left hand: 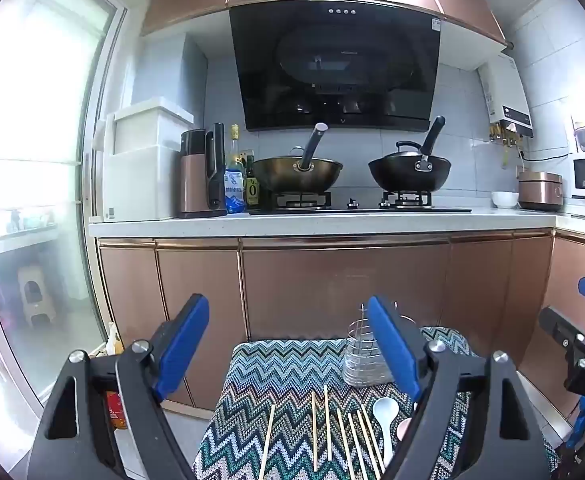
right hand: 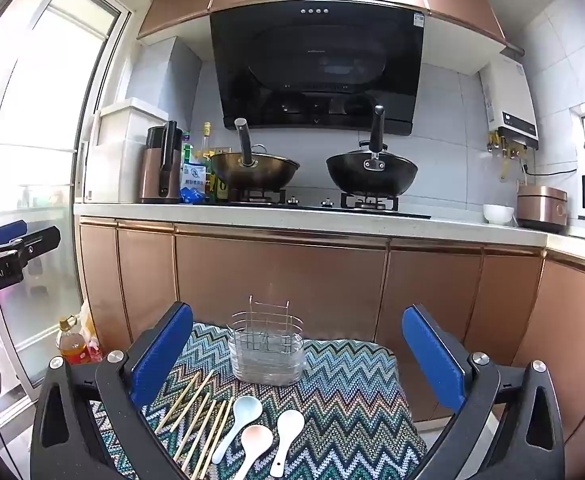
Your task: Organize utensils
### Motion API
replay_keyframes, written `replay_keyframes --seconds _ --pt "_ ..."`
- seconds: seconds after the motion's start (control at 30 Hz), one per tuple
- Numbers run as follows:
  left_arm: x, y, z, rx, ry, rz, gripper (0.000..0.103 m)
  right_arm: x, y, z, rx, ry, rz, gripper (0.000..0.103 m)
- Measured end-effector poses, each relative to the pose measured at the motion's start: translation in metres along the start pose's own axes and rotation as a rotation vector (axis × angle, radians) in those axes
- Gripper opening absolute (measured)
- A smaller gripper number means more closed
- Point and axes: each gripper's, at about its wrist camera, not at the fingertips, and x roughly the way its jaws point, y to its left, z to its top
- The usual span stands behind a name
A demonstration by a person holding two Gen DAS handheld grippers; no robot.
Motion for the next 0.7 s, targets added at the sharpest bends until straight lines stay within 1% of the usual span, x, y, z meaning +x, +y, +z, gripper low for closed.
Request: replay_keyframes --seconds 0.1,0.2,0.23,0.27,0.3,0.6,0.7 --pt "0.002 0.0 -0.004 -0.003 0.006 -0.01 0.081 -0.001 -0.001 0.001 0.005 0.004 -0.006 0.103" --pt "0.004 0.0 -0.001 0.001 0.017 -0.015 0.081 -0.003 -0.001 0.002 0.009 0.0 -0.015 0.103" --pt "0.004 -0.002 0.0 0.004 0.018 -0.013 0.081 -0.004 -0.001 0.003 0.009 -0.002 -0.019 0.103" --pt "0.006 -0.002 0.0 0.006 0.021 -0.011 0.081 -0.001 -0.002 -0.004 0.005 0.003 -0.033 0.103" --pt "0.0 0.0 0.002 0.004 0.009 -0.01 0.081 0.001 -0.008 -0.001 0.01 0.012 -0.036 0.103" --pt "0.005 -0.002 -0.002 0.007 0.015 0.01 0.081 0.008 -0.008 -0.004 0.0 0.032 -0.068 0.103" --pt "0.009 0.0 -0.004 -0.005 0.019 0.019 0.081 0.011 -0.007 -0.004 -0.017 0.044 -0.1 0.103"
